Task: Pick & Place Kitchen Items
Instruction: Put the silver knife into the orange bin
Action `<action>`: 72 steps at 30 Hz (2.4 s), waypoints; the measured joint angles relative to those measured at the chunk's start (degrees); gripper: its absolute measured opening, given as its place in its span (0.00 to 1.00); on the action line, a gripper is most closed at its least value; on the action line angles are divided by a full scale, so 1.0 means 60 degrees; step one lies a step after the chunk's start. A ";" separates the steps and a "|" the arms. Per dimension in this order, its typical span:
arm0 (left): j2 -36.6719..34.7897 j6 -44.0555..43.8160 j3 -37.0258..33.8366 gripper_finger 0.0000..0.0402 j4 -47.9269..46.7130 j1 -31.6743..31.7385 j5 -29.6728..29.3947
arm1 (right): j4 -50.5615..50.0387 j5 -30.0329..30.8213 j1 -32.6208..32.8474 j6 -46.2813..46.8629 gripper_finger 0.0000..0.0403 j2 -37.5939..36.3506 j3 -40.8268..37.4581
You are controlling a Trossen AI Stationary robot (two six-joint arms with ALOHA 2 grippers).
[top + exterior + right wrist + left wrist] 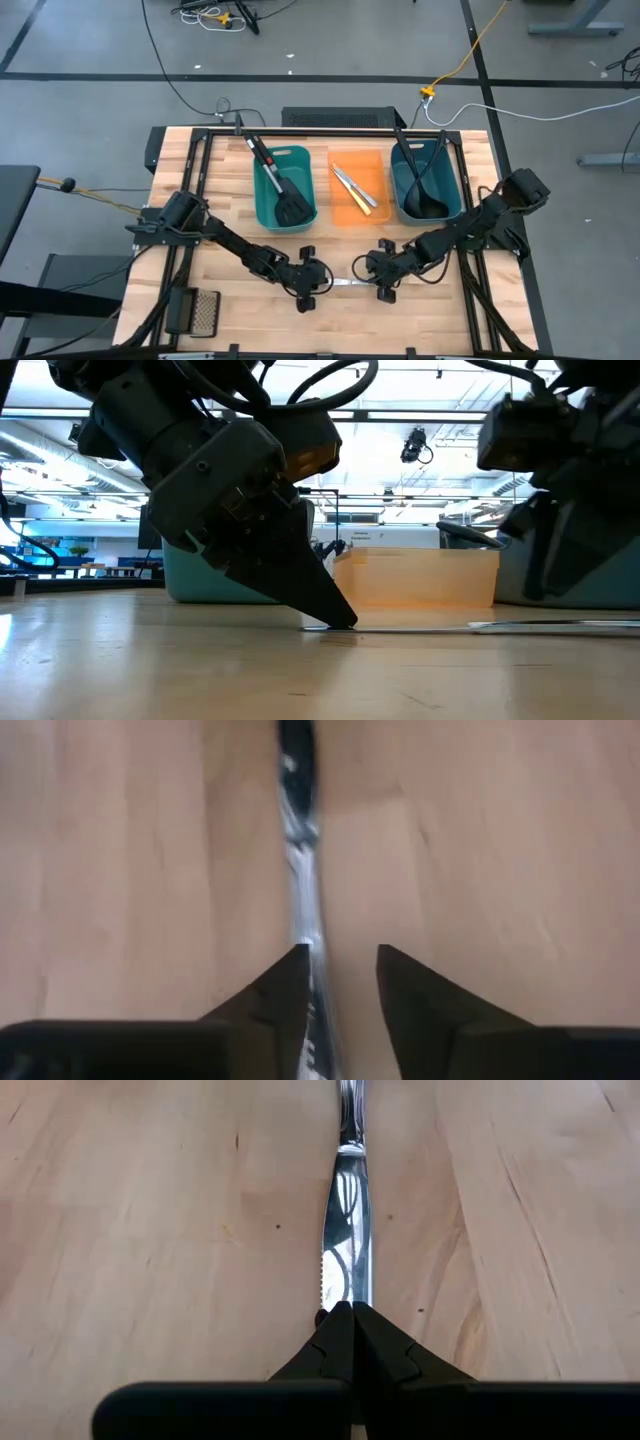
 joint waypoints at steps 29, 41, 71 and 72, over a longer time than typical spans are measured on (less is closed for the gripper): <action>0.0471 -0.0154 -0.0007 0.01 0.0846 0.0011 0.0135 | -0.4186 0.0051 0.1224 0.0264 0.47 0.1242 0.1677; 0.0471 -0.0154 -0.0007 0.01 0.0849 0.0011 0.0135 | -0.4225 0.0031 0.1191 0.0155 0.37 0.1613 0.1679; -0.1173 0.1614 -0.0080 0.08 -0.0104 -0.0574 -0.0035 | -0.6286 0.0739 0.1177 0.0574 0.21 0.1586 0.2499; -0.1287 0.1623 -0.0081 0.08 -0.0367 -0.0632 -0.0198 | -0.6297 0.0628 0.1180 0.0629 0.21 0.1579 0.2499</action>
